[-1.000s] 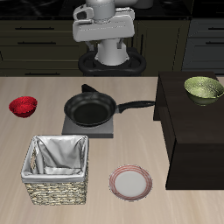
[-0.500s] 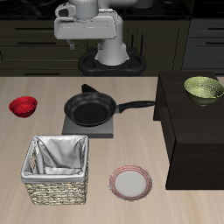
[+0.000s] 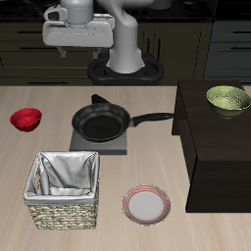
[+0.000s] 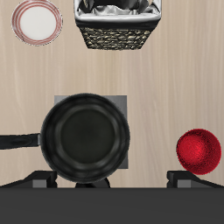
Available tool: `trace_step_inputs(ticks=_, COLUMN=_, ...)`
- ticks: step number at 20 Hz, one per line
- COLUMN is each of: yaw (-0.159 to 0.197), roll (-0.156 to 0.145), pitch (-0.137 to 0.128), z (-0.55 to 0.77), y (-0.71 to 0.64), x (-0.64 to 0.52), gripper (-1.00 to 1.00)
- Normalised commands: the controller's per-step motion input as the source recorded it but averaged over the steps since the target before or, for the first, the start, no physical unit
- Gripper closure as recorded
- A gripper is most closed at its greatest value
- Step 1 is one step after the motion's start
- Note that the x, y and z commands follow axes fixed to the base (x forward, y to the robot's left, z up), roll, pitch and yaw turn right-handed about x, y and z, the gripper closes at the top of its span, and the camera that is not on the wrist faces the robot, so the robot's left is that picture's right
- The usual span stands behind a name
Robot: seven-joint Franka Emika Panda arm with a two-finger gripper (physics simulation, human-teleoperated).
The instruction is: Place the red bowl on the plate
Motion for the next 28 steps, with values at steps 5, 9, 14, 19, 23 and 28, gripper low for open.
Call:
trace_step_inputs(ticks=5, yaw=-0.004, roll=0.034, pitch=-0.009, z=0.04, y=-0.39, x=0.11, gripper=-1.0)
trace_step_inputs(ticks=9, yaw=0.037, roll=0.006, pitch=-0.018, z=-0.03, y=-0.4, x=0.13, gripper=-1.0)
trace_step_inputs(ticks=14, yaw=-0.002, roll=-0.018, pitch=0.018, z=-0.02, y=-0.37, x=0.15, gripper=-1.0)
trace_step_inputs(ticks=19, yaw=-0.027, roll=-0.041, pitch=-0.01, z=0.03, y=-0.47, x=0.08, gripper=-1.0)
trace_step_inputs(ticks=23, yaw=-0.032, roll=-0.045, pitch=0.015, z=0.0, y=-0.51, x=0.02, gripper=-1.0)
trace_step_inputs(ticks=28, yaw=0.016, roll=-0.02, pitch=-0.02, z=0.01, y=-0.29, x=-0.07, gripper=-1.0)
